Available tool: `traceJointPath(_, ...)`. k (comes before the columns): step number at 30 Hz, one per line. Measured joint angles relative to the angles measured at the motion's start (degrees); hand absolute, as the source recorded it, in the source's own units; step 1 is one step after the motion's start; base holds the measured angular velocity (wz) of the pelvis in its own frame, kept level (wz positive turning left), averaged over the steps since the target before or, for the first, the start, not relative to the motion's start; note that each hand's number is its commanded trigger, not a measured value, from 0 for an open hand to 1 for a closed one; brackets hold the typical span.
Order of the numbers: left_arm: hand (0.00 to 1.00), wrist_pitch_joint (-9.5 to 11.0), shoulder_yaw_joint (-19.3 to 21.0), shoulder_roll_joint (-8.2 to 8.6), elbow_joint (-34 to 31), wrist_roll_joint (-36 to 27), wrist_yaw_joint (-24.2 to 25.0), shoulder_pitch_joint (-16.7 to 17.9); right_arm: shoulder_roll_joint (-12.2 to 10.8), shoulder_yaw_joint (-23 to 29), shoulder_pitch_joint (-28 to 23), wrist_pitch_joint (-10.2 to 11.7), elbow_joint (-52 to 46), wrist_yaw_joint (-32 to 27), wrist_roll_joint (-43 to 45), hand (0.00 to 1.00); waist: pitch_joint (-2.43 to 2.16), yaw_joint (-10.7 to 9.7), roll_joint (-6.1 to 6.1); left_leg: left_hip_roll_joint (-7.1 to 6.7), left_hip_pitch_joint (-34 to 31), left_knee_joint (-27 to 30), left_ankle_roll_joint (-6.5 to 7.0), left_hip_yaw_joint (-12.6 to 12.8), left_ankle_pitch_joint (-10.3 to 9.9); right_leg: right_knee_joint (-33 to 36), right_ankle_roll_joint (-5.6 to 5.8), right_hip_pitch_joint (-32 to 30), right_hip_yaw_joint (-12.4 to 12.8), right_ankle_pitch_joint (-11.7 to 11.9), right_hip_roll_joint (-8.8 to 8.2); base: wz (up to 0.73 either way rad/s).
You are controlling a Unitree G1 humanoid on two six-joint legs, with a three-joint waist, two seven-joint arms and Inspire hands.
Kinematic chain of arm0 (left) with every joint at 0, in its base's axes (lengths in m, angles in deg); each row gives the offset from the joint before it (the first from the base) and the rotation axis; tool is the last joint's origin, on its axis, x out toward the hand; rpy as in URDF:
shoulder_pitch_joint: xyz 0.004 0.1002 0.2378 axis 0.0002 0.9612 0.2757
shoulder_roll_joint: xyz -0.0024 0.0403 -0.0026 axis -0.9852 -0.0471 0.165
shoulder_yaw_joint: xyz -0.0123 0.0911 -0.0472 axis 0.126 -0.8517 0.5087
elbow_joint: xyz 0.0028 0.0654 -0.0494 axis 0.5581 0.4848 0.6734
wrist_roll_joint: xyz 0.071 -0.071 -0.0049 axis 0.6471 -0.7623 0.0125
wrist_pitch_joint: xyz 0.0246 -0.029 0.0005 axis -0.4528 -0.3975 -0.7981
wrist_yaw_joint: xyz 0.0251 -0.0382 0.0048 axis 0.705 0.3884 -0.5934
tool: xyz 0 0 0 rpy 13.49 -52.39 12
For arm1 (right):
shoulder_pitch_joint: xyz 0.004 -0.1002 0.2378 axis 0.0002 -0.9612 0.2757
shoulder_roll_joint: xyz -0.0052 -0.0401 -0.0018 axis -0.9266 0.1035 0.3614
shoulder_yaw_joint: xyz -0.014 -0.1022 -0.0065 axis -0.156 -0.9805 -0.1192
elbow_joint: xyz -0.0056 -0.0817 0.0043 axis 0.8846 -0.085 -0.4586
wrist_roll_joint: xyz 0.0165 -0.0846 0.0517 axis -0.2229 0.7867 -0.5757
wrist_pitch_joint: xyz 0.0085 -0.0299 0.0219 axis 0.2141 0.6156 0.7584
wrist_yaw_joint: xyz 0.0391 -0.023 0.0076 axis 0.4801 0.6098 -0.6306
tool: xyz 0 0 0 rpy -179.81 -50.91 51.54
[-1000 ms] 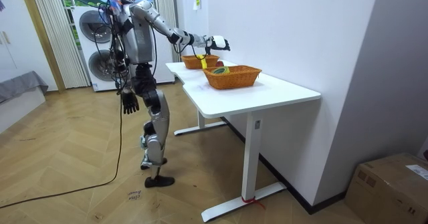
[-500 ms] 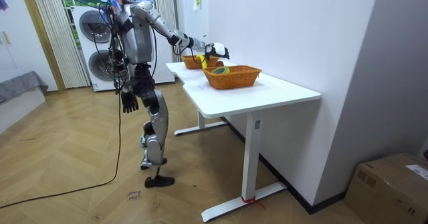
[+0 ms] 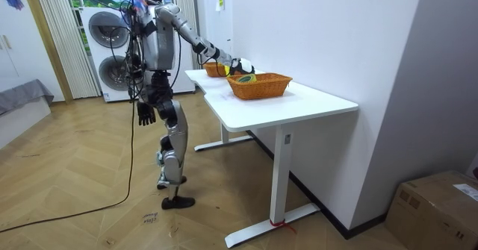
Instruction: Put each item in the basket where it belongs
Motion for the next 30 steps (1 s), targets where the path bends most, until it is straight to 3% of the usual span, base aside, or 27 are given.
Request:
traceJointPath(2, 0.0, 0.0, 0.0, 0.04, 0.7, 0.2, 0.1, -0.8, 0.0, 0.0, 1.1, 0.2, 1.6, -0.2, 0.4, 0.0, 0.31, 0.1, -0.21, 0.02, -0.1, 0.0, 0.0, 0.0, 0.0, 0.0, 0.0, -0.1, 0.1, 0.0, -0.08, 0.0)
traceJointPath(7, 0.0, 0.1, -0.1, 0.04, 1.6, 0.2, 0.3, -1.9, 0.0, 0.0, 2.1, 0.1, 4.0, -0.3, 0.4, 0.0, 0.45, 0.2, -0.11, 0.01, -0.3, 0.0, 0.0, 0.0, 0.0, 0.0, 0.0, -0.2, 0.0, 0.0, 0.07, 0.0)
traceJointPath(30, 0.0, 0.3, -0.6, -0.07, 1.6, 0.2, 0.1, -2.4, 0.0, 0.0, 3.7, 0.2, 6.1, -1.1, 0.9, 0.0, 0.43, 0.1, 0.02, 0.08, -2.0, 1.1, -0.01, 0.0, 0.0, 0.2, -0.27, -1.4, 0.1, 0.2, 0.16, 0.0)
